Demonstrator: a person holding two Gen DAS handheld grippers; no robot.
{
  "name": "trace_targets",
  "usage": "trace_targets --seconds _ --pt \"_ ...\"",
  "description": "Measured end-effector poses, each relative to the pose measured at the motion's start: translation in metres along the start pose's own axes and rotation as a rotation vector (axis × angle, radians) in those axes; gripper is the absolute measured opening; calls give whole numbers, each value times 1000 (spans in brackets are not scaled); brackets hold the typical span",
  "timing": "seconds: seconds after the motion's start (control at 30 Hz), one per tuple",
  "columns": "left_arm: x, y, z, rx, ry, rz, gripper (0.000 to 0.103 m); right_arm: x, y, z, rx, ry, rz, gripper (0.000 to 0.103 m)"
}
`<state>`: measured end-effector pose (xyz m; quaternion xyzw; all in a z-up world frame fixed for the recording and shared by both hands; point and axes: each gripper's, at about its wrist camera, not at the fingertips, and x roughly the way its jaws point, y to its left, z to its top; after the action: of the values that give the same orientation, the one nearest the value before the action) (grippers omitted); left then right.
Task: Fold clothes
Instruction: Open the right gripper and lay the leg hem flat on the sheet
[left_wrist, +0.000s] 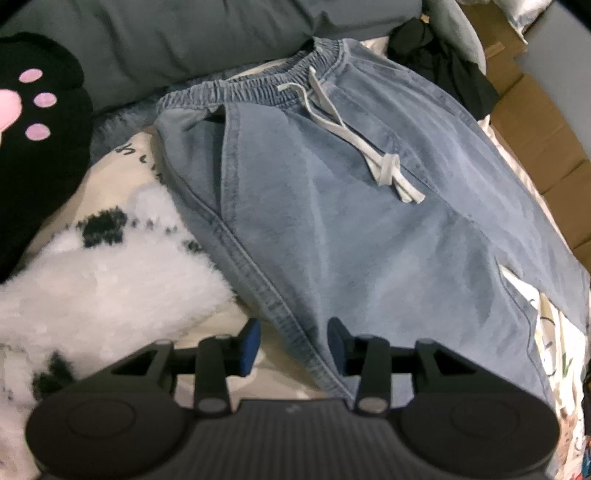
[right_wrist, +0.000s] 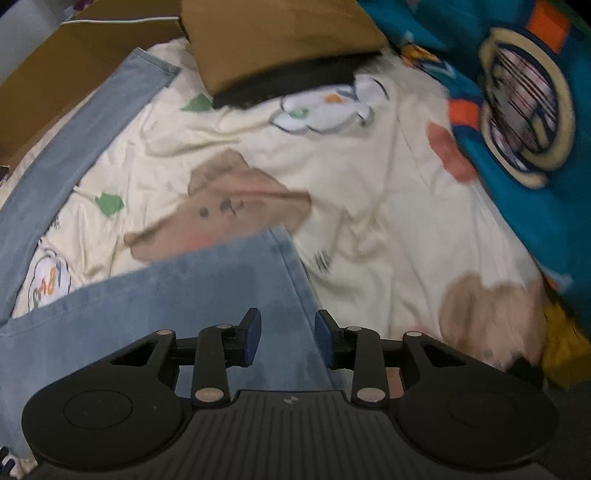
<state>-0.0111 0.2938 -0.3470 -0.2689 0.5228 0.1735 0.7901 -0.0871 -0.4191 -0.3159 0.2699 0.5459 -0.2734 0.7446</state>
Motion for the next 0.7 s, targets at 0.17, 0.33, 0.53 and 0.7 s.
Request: trace_targets --seconds 0.17,0.33,0.53,0.7 --pt "-21 -6 2 13 -2 -15 43 14 7 18 -41 -37 57 42" --pt "-31 -18 5 66 7 -18 43 31 9 27 -88 -41 75 42" --pt "-36 -28 8 83 10 -18 43 50 8 28 -156 -73 51 43" --pt "-38 -33 6 102 19 3 43 73 6 31 -199 -56 68 43"
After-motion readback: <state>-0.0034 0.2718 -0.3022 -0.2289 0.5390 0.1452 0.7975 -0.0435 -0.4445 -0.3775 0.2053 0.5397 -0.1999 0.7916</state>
